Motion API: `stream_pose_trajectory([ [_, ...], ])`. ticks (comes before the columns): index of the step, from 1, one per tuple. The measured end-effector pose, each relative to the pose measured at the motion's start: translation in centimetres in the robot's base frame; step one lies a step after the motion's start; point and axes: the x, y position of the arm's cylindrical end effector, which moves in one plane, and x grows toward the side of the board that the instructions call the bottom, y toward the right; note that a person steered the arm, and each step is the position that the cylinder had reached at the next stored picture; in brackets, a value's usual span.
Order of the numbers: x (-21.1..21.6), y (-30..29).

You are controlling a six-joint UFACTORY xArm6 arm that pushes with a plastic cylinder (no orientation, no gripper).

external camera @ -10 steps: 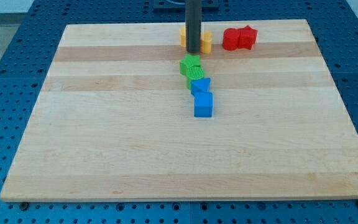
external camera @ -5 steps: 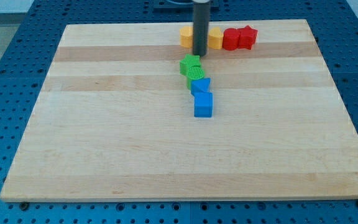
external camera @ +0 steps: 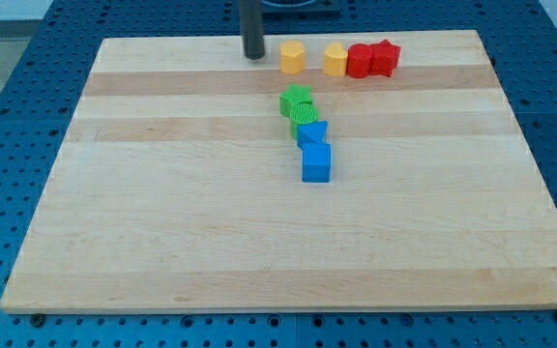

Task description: Push the yellow hexagon to the left of the yellow heart

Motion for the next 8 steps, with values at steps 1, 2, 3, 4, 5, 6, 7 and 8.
stream_pose_trajectory([
  [1, 0.1, 3.3],
  [2, 0.1, 3.6],
  [3, -0.3, 3.6],
  [4, -1.8, 3.4],
  [5, -1.5, 1.3],
  [6, 2.1, -1.2],
  [7, 5.6, -1.2],
  [8, 6.0, 0.6],
])
